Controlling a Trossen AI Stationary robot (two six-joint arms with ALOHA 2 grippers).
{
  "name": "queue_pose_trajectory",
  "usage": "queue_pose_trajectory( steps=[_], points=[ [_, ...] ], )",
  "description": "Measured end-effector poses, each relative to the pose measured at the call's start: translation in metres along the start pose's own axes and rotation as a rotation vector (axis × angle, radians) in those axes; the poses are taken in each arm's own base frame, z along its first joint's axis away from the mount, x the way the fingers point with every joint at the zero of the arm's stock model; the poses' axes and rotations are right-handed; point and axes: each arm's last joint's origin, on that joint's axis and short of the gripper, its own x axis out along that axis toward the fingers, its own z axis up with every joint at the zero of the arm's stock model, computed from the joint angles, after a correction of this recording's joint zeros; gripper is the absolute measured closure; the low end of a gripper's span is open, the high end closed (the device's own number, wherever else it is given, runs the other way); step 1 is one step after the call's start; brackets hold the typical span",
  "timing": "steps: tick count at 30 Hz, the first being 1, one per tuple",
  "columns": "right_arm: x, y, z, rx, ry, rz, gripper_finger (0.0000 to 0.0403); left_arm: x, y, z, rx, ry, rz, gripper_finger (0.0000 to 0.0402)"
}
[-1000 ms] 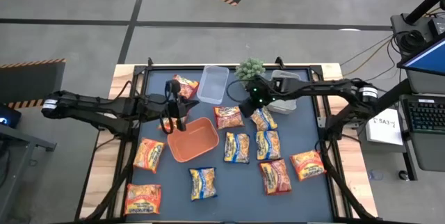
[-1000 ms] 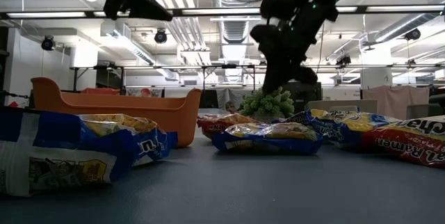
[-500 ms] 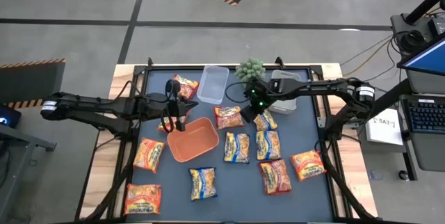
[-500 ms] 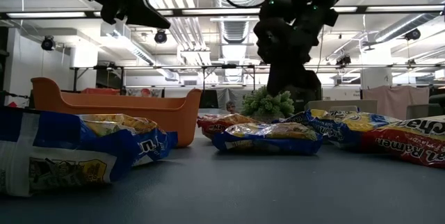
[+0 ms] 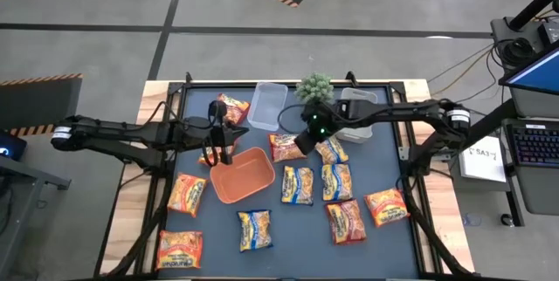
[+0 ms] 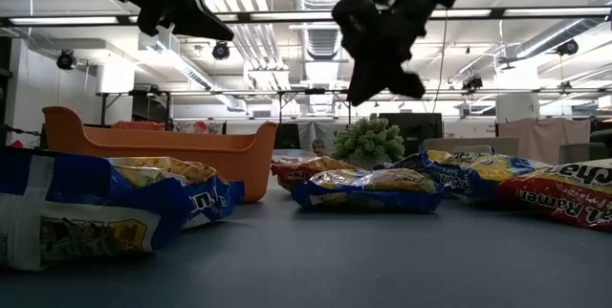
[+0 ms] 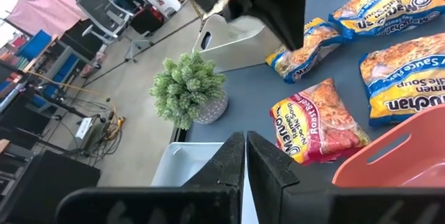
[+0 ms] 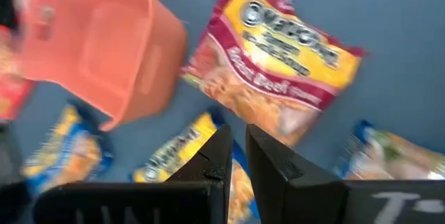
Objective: Sort Maruchan noodles
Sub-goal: Put the blue noodle pack into the orange bin
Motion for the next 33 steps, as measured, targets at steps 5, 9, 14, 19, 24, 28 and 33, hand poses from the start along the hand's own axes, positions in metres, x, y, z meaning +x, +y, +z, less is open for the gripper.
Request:
queue_pose_trajectory(
  steps=[5, 9, 14, 19, 24, 28, 33],
  points=[
    [-0.021, 0.024, -0.006, 0.012, 0.005, -0.172, 0.037, 0.0, 0.0, 0.0, 0.003, 0.002, 0.004, 0.0402],
    [-0.031, 0.031, -0.016, 0.096, 0.056, -0.266, 0.037, 0.0, 0.0, 0.0, 0.0, 0.002, 0.004, 0.0402],
    [-0.029, 0.021, -0.03, 0.206, 0.171, -0.407, 0.037, 0.0, 0.0, 0.0, -0.012, 0.001, 0.004, 0.0402],
    [-0.01, 0.017, -0.031, 0.203, 0.224, -0.465, 0.037, 0.0, 0.0, 0.0, -0.016, 0.002, 0.004, 0.0402],
    [0.01, 0.022, -0.023, 0.137, 0.274, -0.489, 0.037, 0.0, 0.0, 0.0, -0.018, 0.001, 0.004, 0.0402],
    [0.02, 0.028, -0.014, 0.087, 0.297, -0.493, 0.037, 0.0, 0.0, 0.0, -0.02, 0.001, 0.004, 0.0402],
    [0.032, 0.025, -0.015, 0.076, 0.36, -0.547, 0.037, 0.0, 0.0, 0.0, -0.025, 0.006, 0.002, 0.0402]
  ],
)
